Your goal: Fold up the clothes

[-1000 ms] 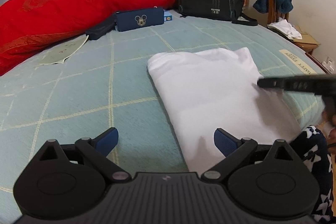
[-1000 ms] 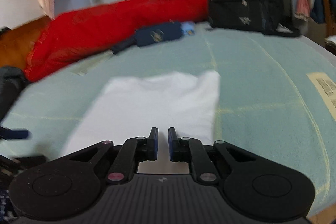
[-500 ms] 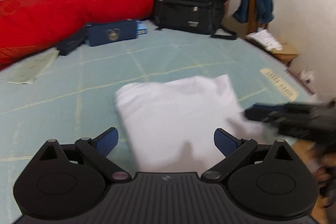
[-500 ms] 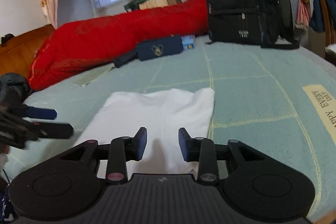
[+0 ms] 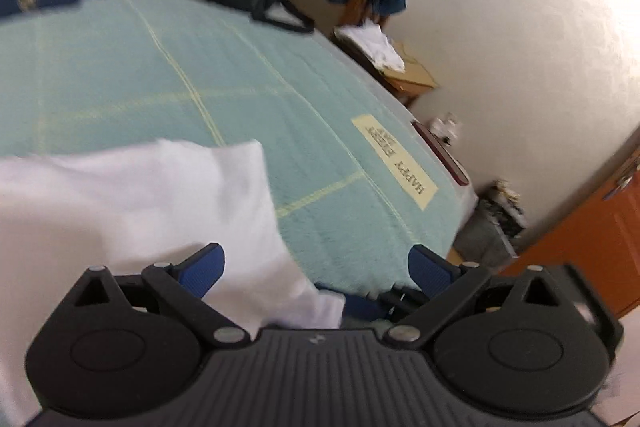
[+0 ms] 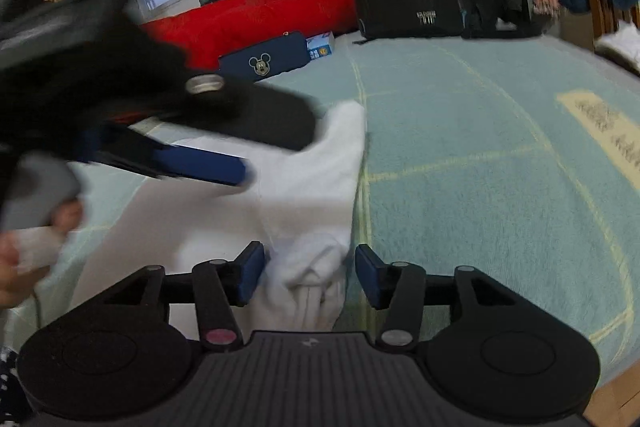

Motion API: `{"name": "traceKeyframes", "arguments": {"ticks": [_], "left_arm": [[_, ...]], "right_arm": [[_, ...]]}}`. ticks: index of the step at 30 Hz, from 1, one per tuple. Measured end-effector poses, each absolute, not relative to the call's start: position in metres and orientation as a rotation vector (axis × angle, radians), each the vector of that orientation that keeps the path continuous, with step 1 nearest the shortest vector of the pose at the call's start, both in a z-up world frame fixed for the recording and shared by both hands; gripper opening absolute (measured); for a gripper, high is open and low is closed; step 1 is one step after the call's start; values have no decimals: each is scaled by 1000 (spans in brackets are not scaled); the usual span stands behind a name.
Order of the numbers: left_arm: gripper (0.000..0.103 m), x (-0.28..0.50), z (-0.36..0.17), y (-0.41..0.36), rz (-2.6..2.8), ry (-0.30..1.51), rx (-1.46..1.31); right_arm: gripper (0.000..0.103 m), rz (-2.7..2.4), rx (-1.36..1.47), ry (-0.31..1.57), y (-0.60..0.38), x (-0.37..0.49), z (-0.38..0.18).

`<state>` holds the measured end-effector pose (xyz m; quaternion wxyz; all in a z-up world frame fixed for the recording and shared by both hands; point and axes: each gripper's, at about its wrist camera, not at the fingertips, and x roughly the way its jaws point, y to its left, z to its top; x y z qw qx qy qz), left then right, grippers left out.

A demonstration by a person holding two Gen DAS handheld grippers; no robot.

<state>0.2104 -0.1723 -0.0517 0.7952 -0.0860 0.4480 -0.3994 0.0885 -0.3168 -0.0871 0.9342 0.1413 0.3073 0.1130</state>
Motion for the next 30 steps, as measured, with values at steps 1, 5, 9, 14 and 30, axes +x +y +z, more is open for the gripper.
{"name": "traceKeyframes", "arguments": {"ticks": [1, 5, 9, 14, 30], "left_arm": [[98, 217, -57, -177, -854, 967, -189], [98, 241, -63, -187, -859, 959, -228], [98, 259, -61, -205, -796, 940, -166], [98, 255, -41, -198, -763, 894, -111], [98, 160, -54, -76, -601, 942, -41]], "right_arm": [[56, 232, 293, 626, -318, 88, -88], [56, 241, 267, 618, -317, 87, -90], [57, 256, 278, 614, -320, 90, -90], [62, 280, 296, 613, -324, 88, -92], [88, 363, 448, 667, -326, 82, -97]]}}
